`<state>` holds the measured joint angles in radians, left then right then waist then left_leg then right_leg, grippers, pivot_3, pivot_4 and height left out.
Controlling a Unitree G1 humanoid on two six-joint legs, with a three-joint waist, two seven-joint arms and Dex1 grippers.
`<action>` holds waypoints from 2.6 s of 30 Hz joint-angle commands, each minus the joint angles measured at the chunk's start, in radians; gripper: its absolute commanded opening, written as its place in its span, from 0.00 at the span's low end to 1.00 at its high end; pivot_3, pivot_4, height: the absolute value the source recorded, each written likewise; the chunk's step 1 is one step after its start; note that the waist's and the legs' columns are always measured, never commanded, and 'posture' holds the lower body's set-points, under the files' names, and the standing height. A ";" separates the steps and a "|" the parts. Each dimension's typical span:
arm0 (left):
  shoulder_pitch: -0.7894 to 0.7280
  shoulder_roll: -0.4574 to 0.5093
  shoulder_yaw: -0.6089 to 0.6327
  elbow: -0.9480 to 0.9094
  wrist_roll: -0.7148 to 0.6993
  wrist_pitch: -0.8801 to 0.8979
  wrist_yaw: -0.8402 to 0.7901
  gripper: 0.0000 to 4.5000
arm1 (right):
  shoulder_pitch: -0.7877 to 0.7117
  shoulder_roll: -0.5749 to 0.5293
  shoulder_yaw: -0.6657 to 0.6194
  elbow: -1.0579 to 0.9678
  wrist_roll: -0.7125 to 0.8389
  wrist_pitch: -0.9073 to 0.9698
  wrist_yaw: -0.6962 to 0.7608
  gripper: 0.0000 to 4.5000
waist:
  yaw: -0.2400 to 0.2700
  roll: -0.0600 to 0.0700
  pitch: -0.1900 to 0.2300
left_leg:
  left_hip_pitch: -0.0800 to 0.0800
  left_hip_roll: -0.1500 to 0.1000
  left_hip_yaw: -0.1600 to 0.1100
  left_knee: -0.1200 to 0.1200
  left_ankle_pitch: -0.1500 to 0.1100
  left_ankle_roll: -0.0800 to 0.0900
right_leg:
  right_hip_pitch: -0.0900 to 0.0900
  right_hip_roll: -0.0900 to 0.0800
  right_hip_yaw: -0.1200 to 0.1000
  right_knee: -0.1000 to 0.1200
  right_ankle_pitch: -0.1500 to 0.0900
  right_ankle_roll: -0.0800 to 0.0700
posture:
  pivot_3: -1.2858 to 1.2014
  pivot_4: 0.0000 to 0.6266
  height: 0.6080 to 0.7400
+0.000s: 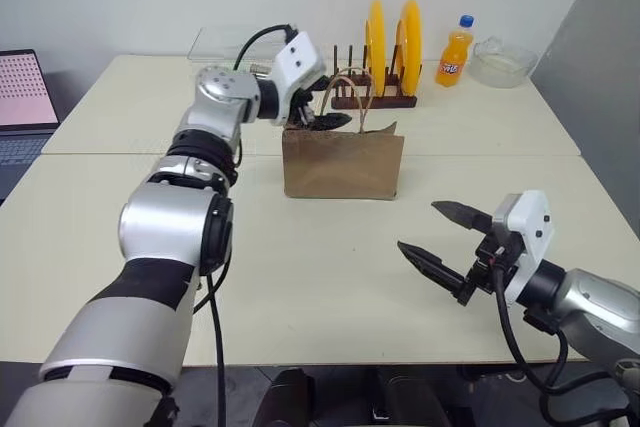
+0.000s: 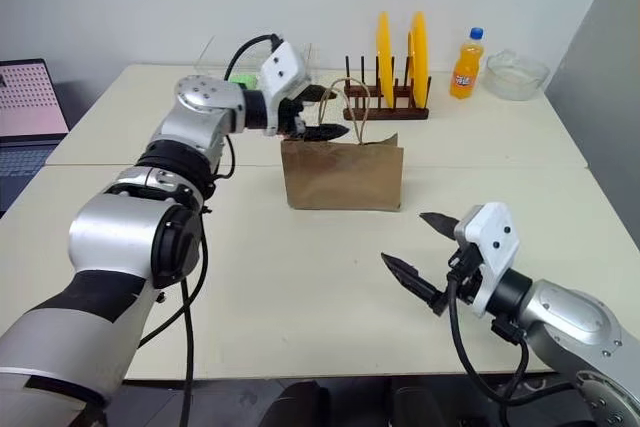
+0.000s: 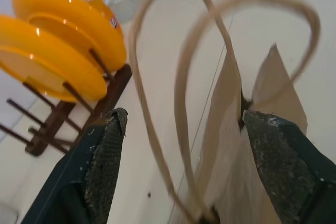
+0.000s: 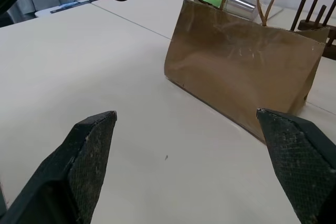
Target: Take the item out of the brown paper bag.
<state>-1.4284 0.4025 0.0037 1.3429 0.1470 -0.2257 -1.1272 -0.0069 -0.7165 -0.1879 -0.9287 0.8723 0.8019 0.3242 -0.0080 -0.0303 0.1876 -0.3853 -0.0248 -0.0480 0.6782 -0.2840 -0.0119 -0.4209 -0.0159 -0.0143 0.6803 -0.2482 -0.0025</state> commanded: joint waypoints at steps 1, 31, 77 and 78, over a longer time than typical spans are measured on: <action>0.005 0.047 0.004 -0.055 -0.013 0.002 -0.009 0.83 | -0.035 -0.011 0.028 0.011 -0.057 -0.029 0.007 1.00 | 0.001 0.000 0.000 | 0.000 0.000 0.000 0.000 0.000 0.000 | 0.000 0.000 0.000 0.000 0.000 0.000 | 0.52 0.24 1.00; 1.349 0.129 0.442 -2.240 -0.816 1.199 0.519 0.83 | -1.127 0.113 0.393 1.474 -0.747 -0.648 0.459 0.01 | -0.020 0.001 0.000 | 0.011 0.001 0.001 -0.001 0.000 0.000 | 0.008 -0.001 0.003 0.000 0.003 -0.006 | 0.52 0.24 1.00; 1.648 0.389 0.328 -2.180 -0.826 0.839 0.335 0.83 | -1.153 0.221 0.522 1.681 -1.034 -1.036 1.188 0.01 | -0.019 0.006 0.003 | 0.009 0.001 0.000 -0.003 0.000 -0.001 | 0.006 -0.001 0.002 -0.001 0.001 -0.010 | 0.52 0.24 1.00; 1.644 0.393 0.325 -2.178 -0.827 0.839 0.334 0.83 | -1.137 0.215 0.522 1.642 -1.026 -1.018 1.198 0.01 | -0.018 0.006 0.003 | 0.009 0.001 0.000 -0.003 0.000 -0.001 | 0.006 -0.001 0.002 -0.001 0.001 -0.010 | 0.52 0.24 1.00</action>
<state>0.2229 0.7848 0.3249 -0.8268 -0.6805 0.6377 -0.7811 -1.1407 -0.4858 0.3473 0.7935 -0.1860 -0.2425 1.4849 -0.0264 -0.0239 0.1905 -0.3761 -0.0239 -0.0483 0.6747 -0.2842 -0.0127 -0.4148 -0.0169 -0.0126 0.6789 -0.2469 -0.0124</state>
